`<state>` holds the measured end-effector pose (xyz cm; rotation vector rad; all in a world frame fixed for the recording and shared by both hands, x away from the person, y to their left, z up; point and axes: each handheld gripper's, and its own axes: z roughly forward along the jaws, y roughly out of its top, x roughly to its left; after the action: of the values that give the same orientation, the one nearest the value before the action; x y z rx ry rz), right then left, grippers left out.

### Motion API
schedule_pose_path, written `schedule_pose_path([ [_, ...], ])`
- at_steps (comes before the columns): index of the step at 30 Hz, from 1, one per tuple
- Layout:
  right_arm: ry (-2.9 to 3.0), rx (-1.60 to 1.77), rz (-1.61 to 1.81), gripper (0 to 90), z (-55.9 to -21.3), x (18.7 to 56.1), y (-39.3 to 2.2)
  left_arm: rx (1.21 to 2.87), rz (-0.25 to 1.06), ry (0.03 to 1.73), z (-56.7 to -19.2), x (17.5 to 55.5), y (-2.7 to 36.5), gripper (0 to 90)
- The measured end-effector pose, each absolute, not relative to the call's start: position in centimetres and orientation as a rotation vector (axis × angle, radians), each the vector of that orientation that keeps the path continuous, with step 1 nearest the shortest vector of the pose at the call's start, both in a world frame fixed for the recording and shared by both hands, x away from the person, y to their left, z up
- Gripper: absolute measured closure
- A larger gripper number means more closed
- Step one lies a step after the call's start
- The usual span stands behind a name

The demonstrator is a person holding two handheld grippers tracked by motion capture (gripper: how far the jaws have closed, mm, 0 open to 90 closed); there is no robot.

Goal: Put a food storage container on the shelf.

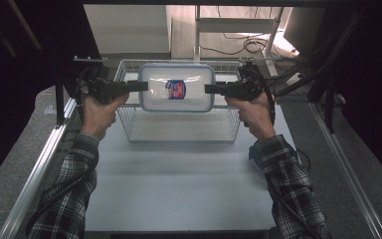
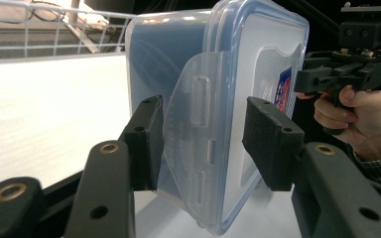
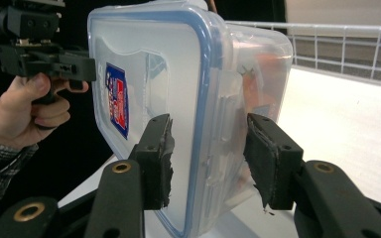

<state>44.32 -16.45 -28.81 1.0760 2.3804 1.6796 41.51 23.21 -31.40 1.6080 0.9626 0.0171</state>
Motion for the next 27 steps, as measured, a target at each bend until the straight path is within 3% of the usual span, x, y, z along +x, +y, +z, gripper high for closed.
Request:
schedule_pose_path([
  [20, 2.328, 1.204, 1.670, 50.8, -29.4, 47.9, -15.8, 1.572, 0.047, 1.021, -32.5, 44.0, 22.8, 49.6],
  [27, 2.316, 1.199, 1.663, 49.7, -29.6, 47.9, -15.7, 1.601, 0.096, 1.009, -32.4, 44.1, 22.3, 44.5],
])
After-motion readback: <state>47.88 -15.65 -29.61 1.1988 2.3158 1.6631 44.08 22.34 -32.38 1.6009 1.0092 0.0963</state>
